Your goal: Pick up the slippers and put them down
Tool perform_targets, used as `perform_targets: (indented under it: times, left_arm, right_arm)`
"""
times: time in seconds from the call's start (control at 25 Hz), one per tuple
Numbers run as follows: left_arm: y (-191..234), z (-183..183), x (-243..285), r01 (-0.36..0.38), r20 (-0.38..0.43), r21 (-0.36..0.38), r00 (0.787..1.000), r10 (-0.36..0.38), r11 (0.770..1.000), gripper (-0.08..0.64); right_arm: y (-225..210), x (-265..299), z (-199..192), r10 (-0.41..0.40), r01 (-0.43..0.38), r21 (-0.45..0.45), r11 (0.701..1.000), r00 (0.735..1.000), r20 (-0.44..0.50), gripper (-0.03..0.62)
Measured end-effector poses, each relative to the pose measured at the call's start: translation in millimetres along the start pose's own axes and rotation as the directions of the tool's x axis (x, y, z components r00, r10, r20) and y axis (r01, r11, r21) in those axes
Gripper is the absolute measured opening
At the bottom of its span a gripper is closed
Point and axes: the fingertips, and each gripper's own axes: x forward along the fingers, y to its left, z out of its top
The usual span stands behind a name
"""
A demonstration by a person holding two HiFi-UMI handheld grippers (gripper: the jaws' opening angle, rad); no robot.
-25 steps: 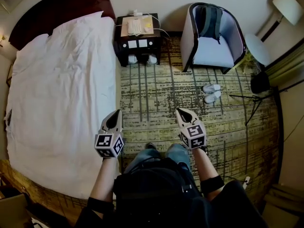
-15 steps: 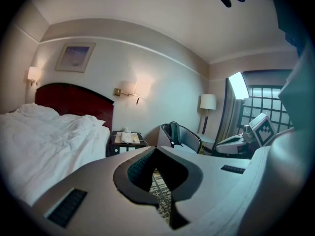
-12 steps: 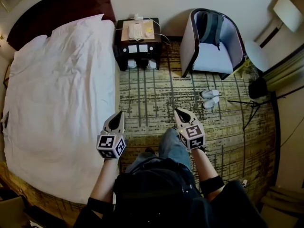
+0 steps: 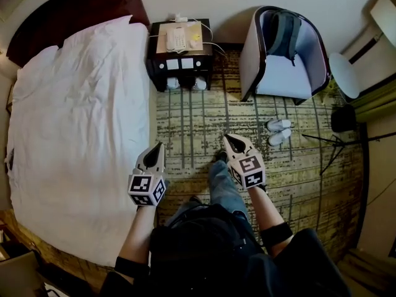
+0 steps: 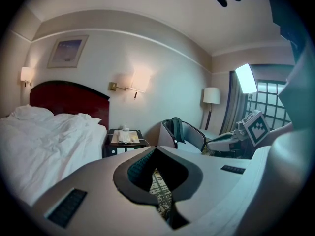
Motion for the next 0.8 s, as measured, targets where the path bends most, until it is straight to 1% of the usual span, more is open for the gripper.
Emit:
perform_targets:
  times: [0.2,0.4,0.56,0.8]
  left_arm:
    - [-3.8,28.8,45.9,-0.022,-0.027,0.002,0.999,0.022,1.000,0.002]
    - [-3.1,44.1,91.1,-0.045,-0.031,-0.013,0.999,0.044,0.999,0.002]
    - [-9.7,59.3,123.3,-0.058,-0.031,-0.013,0.998,0.057,0.998,0.002]
    - [-18.4,80.5,170.4,-0.065,-0.027,0.012,0.998,0.065,0.998,0.002]
  right_arm:
    - [-40.6,25.8,17.9,0.034,-0.034,0.003,0.999,0.999,-0.014,0.005]
    - [-83.0,52.9,36.0,0.060,-0.060,-0.009,0.998,0.998,-0.023,0.005]
    - [-115.2,62.8,58.1,0.077,-0.078,-0.013,0.997,0.997,-0.007,0.005]
    - [-160.7,74.8,78.1,0.080,-0.080,-0.011,0.997,0.996,0.028,0.005]
